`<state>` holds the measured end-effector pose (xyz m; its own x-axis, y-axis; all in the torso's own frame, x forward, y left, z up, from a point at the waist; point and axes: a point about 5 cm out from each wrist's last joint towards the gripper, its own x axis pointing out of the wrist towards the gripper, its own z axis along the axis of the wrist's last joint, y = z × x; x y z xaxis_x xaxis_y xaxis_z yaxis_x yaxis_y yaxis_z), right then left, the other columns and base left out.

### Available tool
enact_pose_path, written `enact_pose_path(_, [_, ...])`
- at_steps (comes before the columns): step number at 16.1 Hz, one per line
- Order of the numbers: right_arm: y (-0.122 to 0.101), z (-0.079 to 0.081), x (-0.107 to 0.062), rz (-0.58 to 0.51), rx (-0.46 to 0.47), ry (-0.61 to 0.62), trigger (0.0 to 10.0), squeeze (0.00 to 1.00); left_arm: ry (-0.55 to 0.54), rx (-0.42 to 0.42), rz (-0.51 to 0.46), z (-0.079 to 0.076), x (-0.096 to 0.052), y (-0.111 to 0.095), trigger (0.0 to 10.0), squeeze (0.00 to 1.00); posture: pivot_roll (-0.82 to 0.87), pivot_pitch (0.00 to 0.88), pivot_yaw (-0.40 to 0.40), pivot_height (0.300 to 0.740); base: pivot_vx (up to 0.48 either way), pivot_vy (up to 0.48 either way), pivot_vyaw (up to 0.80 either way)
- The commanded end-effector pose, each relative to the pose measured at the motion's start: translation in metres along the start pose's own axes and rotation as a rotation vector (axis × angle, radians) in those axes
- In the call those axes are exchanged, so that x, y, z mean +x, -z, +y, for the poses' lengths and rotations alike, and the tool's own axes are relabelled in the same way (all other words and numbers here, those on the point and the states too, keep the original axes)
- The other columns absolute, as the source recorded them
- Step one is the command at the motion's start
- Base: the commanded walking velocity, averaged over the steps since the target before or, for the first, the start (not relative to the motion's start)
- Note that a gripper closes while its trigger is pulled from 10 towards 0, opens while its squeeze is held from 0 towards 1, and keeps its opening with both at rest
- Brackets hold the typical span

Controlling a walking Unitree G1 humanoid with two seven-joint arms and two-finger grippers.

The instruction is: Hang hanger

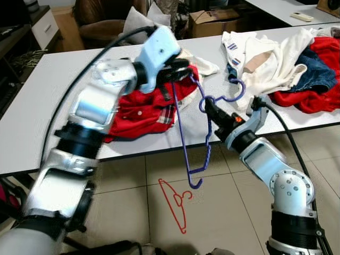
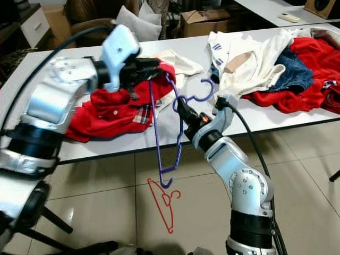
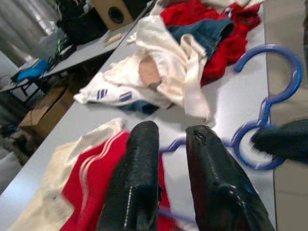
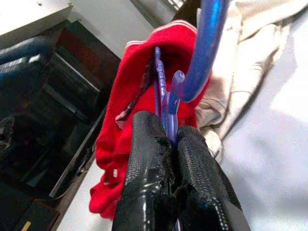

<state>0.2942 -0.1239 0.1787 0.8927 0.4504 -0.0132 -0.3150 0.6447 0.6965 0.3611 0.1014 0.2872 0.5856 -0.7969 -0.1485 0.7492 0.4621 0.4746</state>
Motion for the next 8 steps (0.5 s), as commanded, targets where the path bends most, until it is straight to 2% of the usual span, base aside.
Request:
enact_pose_path(1, [-0.001, 0.0, -0.001, -0.008, -0.004, -0.009, 0.0, 0.0, -0.017, 0.009, -0.015, 0.009, -0.016, 0.002, 10.0, 1.0, -0.24, 0.0, 0.113, 0.71, 0.0, 0.0, 0.0])
enact_pose_path(2, [0.0, -0.001, -0.001, -0.007, -0.006, -0.008, 0.0, 0.0, -0.02, 0.009, -0.016, 0.011, -0.018, 0.003, 10.0, 1.0, -0.24, 0.0, 0.113, 0.71, 0.0, 0.0, 0.0])
enact_pose_path(4, [-0.003, -0.002, -0.003, -0.01, -0.01, -0.015, 0.0, 0.0, -0.129, 0.096, 0.178, 0.019, -0.029, 0.036, 10.0, 1.0, -0.24, 0.0, 0.108, 0.71, 0.0, 0.0, 0.0])
enact_pose_path(5, [-0.003, -0.002, -0.003, -0.011, -0.01, -0.017, 0.0, 0.0, -0.143, 0.108, 0.207, 0.019, -0.03, 0.042, 10.0, 1.0, -0.24, 0.0, 0.108, 0.71, 0.0, 0.0, 0.0])
enact_pose_path(6, [-0.003, -0.002, -0.003, -0.01, -0.007, -0.027, 0.0, 0.0, -0.185, 0.109, 0.265, 0.017, -0.027, 0.061, 10.0, 0.32, -0.24, 0.0, 0.098, 0.71, 0.0, 0.0, 0.0])
enact_pose_path(7, [-0.003, -0.002, -0.004, -0.007, -0.007, -0.033, 0.0, 0.0, -0.205, 0.117, 0.283, 0.015, -0.025, 0.069, 10.0, 0.0, -0.24, 0.0, 0.096, 0.71, 0.0, 0.0, 0.0])
enact_pose_path(8, [-0.003, -0.001, -0.004, 0.0, -0.009, -0.048, 0.0, 0.0, -0.265, 0.168, 0.306, 0.014, -0.019, 0.082, 10.0, 0.0, -0.24, 0.0, 0.092, 0.71, 0.0, 0.0, 0.0])
